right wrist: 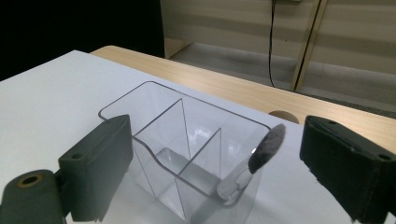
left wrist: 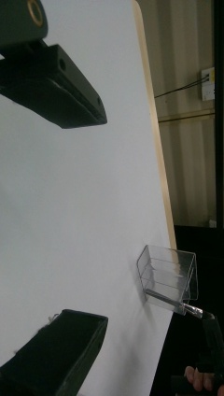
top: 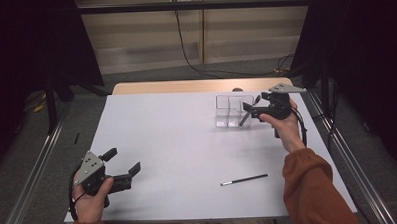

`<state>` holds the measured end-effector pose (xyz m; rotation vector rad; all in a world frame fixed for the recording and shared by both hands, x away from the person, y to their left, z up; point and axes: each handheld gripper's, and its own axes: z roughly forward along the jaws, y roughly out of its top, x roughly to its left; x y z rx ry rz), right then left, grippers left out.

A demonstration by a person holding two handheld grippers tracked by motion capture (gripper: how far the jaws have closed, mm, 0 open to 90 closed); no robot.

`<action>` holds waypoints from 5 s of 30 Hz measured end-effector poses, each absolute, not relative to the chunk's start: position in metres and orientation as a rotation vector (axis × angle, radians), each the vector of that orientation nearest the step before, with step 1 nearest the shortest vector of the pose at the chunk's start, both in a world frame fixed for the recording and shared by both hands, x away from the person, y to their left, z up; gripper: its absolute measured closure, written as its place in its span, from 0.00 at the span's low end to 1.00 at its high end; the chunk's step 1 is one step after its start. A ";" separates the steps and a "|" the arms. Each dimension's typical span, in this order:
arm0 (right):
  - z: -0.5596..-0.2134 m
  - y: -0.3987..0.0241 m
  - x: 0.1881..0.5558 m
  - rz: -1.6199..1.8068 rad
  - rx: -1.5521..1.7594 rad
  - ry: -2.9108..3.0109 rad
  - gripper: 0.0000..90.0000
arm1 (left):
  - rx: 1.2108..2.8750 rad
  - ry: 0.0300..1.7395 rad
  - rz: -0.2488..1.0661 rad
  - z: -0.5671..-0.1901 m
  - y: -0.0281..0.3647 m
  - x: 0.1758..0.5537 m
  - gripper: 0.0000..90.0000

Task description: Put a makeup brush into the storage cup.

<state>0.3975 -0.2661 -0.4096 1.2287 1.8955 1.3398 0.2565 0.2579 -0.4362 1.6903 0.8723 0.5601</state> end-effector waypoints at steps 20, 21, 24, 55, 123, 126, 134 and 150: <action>-0.416 -0.280 0.370 1.437 1.260 1.864 0.01 | 1.687 0.867 0.569 -0.436 0.258 0.256 0.05; -0.416 -0.281 0.369 1.442 1.260 1.867 0.01 | 1.685 0.869 0.566 -0.436 0.257 0.256 0.05; -0.417 -0.281 0.364 1.437 1.253 1.873 0.02 | 1.688 0.867 0.570 -0.436 0.258 0.256 0.05; -0.414 -0.278 0.294 1.414 1.175 1.922 0.01 | 1.688 0.863 0.583 -0.433 0.260 0.249 0.05; -0.429 -0.282 0.233 1.461 1.112 1.921 0.01 | 1.668 0.891 0.590 -0.432 0.267 0.240 0.04; -0.428 -0.279 0.233 1.467 1.104 1.929 0.01 | 1.671 0.886 0.593 -0.432 0.266 0.240 0.03; -0.426 -0.267 0.238 1.481 1.091 1.959 0.01 | 1.669 0.885 0.593 -0.432 0.266 0.240 0.03; -0.416 -0.239 0.265 1.518 1.009 2.026 0.01 | 1.670 0.880 0.599 -0.432 0.264 0.239 0.03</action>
